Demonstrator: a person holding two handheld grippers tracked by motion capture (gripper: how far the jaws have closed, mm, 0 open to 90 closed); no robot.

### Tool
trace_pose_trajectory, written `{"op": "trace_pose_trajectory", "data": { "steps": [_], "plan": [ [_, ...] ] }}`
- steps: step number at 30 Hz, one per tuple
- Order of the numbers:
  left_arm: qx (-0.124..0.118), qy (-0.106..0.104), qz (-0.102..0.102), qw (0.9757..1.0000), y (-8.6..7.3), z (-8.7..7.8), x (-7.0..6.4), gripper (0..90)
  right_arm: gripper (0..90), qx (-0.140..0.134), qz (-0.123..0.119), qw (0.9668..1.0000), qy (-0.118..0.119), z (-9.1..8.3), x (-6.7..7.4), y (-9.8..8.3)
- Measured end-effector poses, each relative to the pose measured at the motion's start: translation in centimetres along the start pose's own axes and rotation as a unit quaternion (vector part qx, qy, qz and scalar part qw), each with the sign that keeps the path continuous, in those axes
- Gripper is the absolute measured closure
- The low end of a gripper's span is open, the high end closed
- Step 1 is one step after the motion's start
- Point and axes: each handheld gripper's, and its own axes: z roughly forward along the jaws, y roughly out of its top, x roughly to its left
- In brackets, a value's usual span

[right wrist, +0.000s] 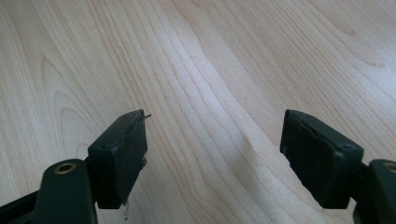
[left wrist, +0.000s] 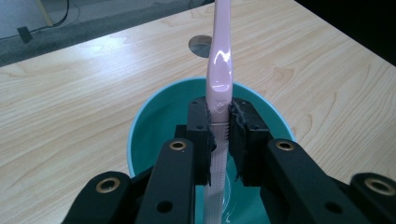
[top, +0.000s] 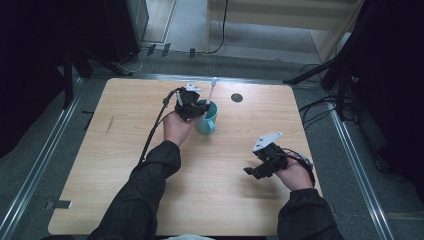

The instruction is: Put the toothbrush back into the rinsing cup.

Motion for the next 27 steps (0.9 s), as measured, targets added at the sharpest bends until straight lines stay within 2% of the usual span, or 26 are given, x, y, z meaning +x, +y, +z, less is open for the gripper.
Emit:
{"op": "trace_pose_trajectory", "data": {
  "steps": [13, 18, 22, 27],
  "plan": [
    [0.025, -0.008, -0.009, 0.9996, -0.26, 0.45, 0.24, 77.8, 23.4, -0.002, 0.000, 1.0000, 0.000, -0.05, 0.05, 0.06],
    [0.032, -0.006, -0.011, 0.9994, -0.21, 0.45, 0.40, 77.6, 23.4, -0.004, -0.003, 1.0000, 0.000, -0.05, 0.03, 0.06],
    [0.032, -0.013, -0.016, 0.9993, -0.09, 0.28, 0.49, 76.4, 23.4, -0.003, -0.003, 1.0000, 0.000, -0.04, 0.04, 0.07],
    [0.040, -0.010, -0.006, 0.9991, -0.06, 0.09, 0.26, 76.4, 23.4, -0.004, -0.003, 1.0000, 0.000, -0.06, 0.03, 0.07]
  ]
}}
